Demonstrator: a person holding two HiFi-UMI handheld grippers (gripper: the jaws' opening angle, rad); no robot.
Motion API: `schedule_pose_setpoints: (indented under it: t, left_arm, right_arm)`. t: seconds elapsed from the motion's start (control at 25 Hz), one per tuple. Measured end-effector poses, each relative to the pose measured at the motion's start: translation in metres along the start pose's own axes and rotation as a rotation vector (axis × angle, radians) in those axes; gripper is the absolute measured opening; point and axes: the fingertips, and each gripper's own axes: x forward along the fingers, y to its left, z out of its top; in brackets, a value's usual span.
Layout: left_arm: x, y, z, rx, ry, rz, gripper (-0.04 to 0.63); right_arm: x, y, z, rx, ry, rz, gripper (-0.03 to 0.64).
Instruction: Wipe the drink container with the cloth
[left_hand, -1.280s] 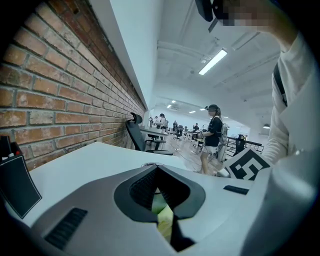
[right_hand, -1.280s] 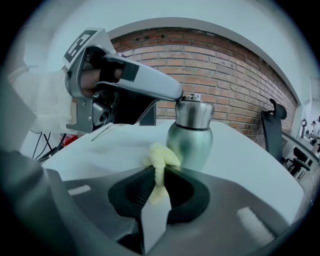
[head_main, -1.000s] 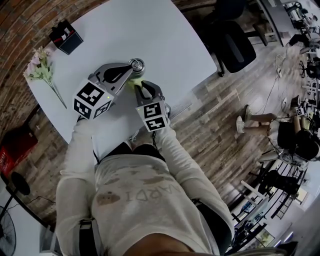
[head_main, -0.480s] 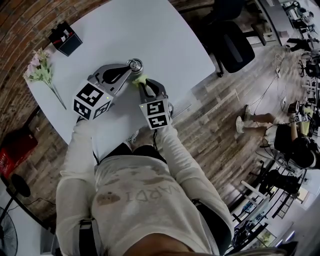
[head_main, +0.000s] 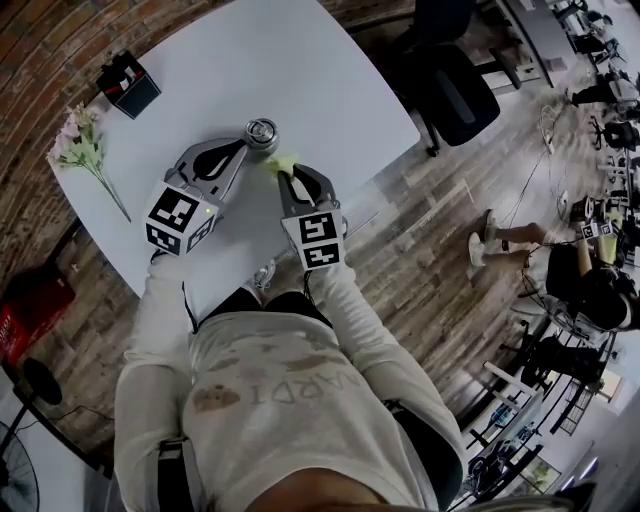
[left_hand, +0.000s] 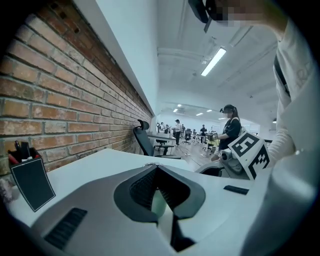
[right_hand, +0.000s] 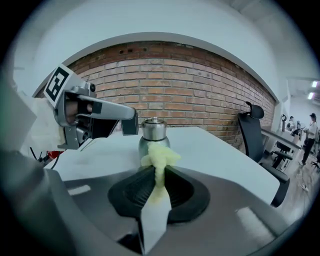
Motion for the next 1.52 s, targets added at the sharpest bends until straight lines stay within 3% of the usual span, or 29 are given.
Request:
schedule_pose_setpoints:
  t: [0.56,1.52]
  left_arm:
    - [-0.060,-0.009,0.016,-0.019,-0.088,0.160,0.002]
    - [-0.123,-0.046,0.056,0.000,-0.230,0.265,0.000]
  right_arm:
    - [-0.054,0.000,0.038,0.012,-0.123,-0.044,0.072]
    - [-0.149,0.011,0.104,0.010,-0.364,-0.067,0.072]
